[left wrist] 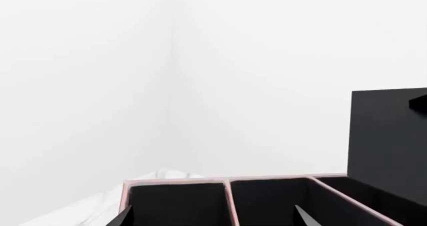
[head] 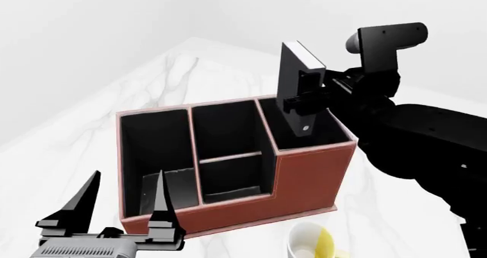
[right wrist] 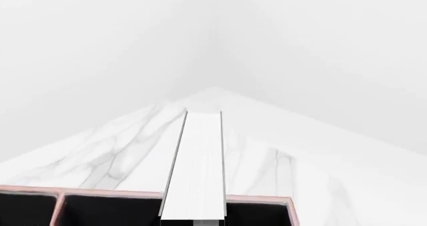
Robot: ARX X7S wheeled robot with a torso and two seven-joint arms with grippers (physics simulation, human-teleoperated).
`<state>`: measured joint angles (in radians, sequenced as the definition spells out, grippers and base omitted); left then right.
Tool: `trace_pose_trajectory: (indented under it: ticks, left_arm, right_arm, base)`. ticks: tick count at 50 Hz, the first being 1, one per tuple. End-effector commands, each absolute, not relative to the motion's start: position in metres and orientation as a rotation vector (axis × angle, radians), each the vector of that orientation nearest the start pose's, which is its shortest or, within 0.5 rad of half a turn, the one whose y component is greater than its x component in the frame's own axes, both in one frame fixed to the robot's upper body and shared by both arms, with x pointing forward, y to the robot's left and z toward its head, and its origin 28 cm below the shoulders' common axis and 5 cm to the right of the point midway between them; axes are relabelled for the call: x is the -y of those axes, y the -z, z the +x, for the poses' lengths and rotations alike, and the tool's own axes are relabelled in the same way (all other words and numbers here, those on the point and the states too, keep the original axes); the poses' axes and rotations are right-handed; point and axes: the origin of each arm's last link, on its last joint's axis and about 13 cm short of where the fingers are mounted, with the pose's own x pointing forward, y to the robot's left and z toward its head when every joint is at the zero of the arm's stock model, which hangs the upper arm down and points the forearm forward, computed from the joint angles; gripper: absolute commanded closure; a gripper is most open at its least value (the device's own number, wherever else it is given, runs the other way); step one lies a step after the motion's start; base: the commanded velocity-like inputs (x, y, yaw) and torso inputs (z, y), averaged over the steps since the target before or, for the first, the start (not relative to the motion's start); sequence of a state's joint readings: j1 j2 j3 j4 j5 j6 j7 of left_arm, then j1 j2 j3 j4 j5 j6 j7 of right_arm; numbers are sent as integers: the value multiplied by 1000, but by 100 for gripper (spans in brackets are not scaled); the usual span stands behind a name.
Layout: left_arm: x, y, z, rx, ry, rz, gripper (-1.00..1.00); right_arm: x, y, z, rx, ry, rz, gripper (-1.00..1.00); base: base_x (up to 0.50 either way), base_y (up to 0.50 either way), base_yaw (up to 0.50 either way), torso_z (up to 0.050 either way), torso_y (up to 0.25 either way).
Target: Pick up the book and place it in the right compartment of the caddy.
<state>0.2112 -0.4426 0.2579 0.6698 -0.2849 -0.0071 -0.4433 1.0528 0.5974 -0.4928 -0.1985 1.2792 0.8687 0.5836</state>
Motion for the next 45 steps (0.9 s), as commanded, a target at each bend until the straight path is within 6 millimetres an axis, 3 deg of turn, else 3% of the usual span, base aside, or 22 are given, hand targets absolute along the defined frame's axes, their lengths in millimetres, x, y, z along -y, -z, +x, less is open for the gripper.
trace_pose_trajectory:
  ticks: [1, 45]
  left_arm:
    - [-212, -106, 147, 312, 29, -54, -100]
    - [-211, -107, 147, 312, 29, -53, -100]
  right_arm:
    - [115, -258, 296, -77, -239, -4, 100]
    - [117, -227, 302, -130, -239, 10, 100]
  base:
    - [0, 0, 0, 0, 0]
    - [0, 0, 0, 0, 2]
